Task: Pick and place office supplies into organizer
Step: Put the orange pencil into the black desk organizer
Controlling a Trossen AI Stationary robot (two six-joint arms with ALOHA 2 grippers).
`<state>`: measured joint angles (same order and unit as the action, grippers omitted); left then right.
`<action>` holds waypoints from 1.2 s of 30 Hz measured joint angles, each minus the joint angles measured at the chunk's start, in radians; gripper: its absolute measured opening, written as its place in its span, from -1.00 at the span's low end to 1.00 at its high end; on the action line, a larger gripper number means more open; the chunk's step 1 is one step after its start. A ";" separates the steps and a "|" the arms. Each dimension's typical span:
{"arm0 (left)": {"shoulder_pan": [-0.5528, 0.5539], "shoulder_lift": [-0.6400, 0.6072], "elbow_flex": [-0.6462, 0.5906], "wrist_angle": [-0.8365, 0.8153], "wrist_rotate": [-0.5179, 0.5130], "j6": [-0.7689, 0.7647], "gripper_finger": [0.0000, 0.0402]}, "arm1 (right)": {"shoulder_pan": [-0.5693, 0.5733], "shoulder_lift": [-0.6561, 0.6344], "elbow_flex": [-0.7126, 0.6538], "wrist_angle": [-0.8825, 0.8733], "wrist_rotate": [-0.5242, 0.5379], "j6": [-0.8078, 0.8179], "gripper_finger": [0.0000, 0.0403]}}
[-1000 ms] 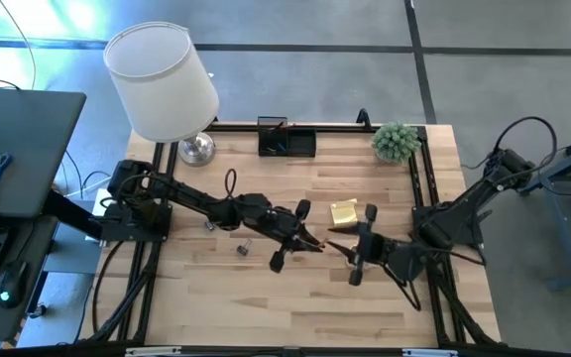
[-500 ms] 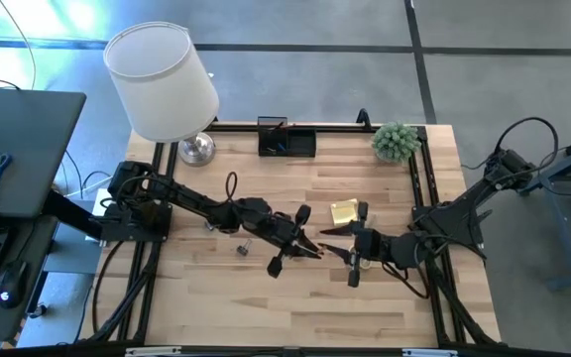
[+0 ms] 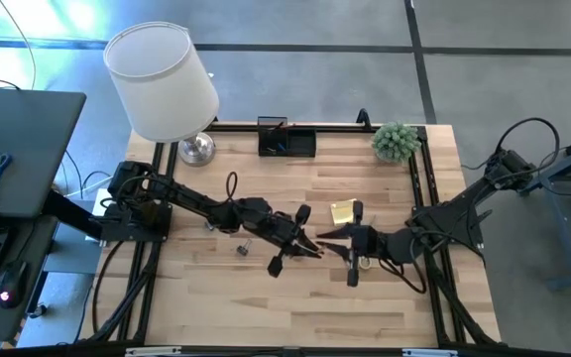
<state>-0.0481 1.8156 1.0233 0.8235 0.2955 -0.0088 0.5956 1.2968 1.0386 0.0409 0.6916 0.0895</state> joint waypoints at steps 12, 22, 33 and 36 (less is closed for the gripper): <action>0.000 0.000 0.000 -0.012 -0.001 -0.003 -1.00 | -0.001 0.000 0.000 -0.007 -0.004 -0.011 -0.99; 0.001 0.000 0.000 -0.013 0.000 -0.003 -1.00 | 0.000 0.000 0.000 -0.021 0.007 0.004 -1.00; 0.000 0.000 0.000 -0.013 0.006 0.001 -1.00 | 0.000 0.000 0.000 -0.015 -0.007 0.037 -0.76; 0.000 0.000 0.000 -0.013 0.009 0.001 -1.00 | -0.001 0.000 0.000 -0.010 -0.004 0.034 -0.62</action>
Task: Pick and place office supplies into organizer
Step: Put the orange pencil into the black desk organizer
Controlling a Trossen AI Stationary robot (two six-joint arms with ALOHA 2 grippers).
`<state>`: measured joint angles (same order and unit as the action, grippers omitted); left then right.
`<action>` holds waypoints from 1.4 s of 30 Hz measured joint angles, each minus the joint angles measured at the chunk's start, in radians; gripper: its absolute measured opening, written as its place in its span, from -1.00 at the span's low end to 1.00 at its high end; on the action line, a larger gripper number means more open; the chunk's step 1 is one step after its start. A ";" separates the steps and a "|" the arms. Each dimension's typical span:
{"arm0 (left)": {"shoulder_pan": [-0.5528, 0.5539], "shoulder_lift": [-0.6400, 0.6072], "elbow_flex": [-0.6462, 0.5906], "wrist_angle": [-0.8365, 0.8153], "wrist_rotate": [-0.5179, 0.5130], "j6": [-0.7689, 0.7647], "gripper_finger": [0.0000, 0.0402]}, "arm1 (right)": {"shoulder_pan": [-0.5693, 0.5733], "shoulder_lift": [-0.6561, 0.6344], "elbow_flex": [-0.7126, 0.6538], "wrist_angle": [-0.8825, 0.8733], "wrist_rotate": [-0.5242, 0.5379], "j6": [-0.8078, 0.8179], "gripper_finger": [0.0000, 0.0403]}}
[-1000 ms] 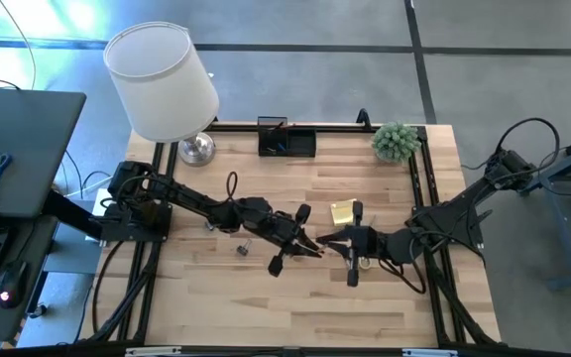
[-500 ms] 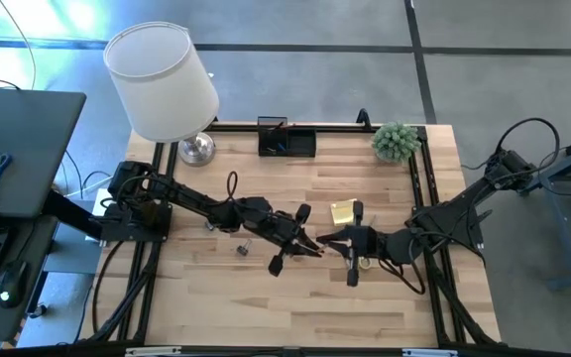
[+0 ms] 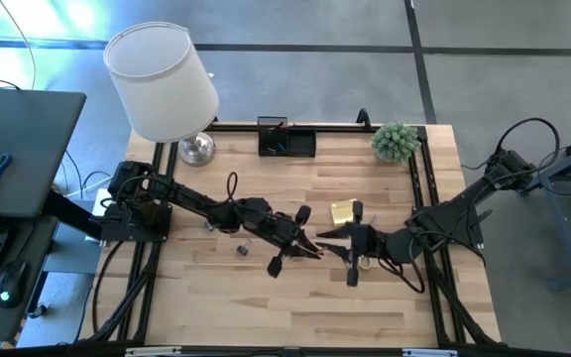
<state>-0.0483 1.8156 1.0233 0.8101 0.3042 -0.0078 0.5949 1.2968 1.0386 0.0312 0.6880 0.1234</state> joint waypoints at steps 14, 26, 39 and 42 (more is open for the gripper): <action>-0.002 0.000 0.000 -0.004 0.011 0.003 -1.00 | -0.001 0.000 0.000 0.044 -0.029 -0.021 -0.26; -0.002 0.000 0.000 -0.006 0.030 0.000 -1.00 | 0.000 0.000 0.000 0.064 -0.050 -0.054 -0.28; 0.005 0.000 0.000 -0.058 0.003 0.001 -1.00 | 0.056 -0.078 0.003 0.183 0.070 -0.202 -0.36; 0.004 0.000 0.000 -0.051 0.002 0.003 -1.00 | 0.061 -0.057 0.003 0.086 0.002 -0.109 -0.36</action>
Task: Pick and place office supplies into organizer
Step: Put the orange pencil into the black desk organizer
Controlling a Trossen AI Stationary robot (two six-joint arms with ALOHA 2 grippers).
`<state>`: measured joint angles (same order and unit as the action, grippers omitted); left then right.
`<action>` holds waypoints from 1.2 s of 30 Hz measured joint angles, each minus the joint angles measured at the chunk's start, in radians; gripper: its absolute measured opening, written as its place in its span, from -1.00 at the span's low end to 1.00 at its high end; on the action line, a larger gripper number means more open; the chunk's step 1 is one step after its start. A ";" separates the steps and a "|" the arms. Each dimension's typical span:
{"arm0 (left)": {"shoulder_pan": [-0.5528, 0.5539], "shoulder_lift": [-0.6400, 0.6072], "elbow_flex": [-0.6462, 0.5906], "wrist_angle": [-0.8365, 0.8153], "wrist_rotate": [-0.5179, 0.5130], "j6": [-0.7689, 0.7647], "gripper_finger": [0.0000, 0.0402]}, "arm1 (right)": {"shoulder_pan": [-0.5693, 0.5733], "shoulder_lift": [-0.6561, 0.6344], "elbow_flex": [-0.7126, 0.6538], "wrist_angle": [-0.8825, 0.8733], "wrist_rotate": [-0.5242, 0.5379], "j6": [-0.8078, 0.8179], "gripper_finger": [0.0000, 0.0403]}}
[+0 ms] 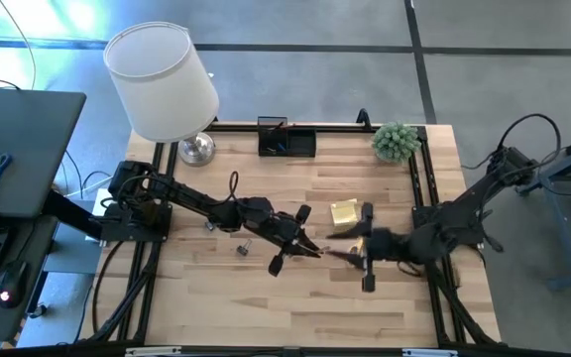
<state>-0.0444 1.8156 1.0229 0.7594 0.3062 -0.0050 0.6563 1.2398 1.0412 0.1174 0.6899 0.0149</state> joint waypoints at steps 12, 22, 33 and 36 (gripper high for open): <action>-0.002 0.000 0.000 0.000 0.004 0.004 -1.00 | -0.002 0.182 -0.003 -0.010 0.041 0.060 -0.36; -0.002 0.000 0.001 0.001 0.040 0.004 -1.00 | 0.027 0.162 -0.003 -0.001 0.077 0.004 -0.51; -0.001 0.000 0.000 0.003 0.102 0.034 -1.00 | 0.040 0.161 -0.003 -0.025 0.108 -0.027 -0.93; -0.001 0.000 0.000 0.004 0.102 0.031 -1.00 | 0.038 0.161 -0.003 -0.026 0.115 -0.031 -0.89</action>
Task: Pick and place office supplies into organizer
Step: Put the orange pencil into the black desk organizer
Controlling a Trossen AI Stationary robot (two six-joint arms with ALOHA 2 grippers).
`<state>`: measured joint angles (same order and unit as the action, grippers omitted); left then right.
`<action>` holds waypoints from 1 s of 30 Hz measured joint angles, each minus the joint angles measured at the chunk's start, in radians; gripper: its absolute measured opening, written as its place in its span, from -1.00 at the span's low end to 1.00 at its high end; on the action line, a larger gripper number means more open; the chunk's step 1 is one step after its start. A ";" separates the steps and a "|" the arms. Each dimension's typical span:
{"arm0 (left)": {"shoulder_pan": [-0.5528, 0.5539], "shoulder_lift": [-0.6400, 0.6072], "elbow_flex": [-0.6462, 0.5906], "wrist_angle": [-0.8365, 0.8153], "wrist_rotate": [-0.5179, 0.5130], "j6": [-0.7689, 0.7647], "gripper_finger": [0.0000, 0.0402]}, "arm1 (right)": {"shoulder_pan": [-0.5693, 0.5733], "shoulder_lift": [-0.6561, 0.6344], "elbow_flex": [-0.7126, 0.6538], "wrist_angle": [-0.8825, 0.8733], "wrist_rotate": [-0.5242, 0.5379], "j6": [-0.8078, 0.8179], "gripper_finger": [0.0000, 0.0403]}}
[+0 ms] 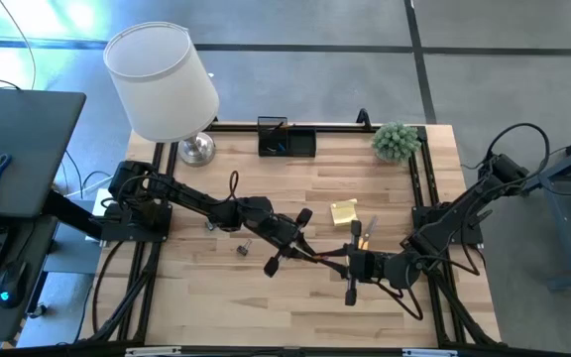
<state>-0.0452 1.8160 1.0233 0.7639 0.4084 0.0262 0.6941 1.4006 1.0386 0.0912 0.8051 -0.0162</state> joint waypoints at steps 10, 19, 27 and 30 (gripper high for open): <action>0.001 0.000 0.000 -0.001 0.010 -0.013 -0.76 | -0.028 0.001 0.000 -0.010 -0.030 -0.003 -0.96; 0.014 -0.031 0.000 -0.115 -0.071 -0.037 -0.49 | -0.036 0.000 0.000 -0.068 0.055 0.062 -0.97; 0.074 -0.188 0.002 -0.472 -0.092 -0.031 -0.32 | -0.062 -0.004 -0.001 -0.221 0.152 0.174 -0.97; 0.084 -0.259 0.000 -0.608 -0.150 -0.031 -0.33 | -0.092 -0.022 -0.001 -0.262 0.208 0.174 -0.97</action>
<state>0.0384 1.5574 1.0229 0.1560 0.2582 -0.0045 0.6022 1.3787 1.0374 -0.1711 1.0126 0.1577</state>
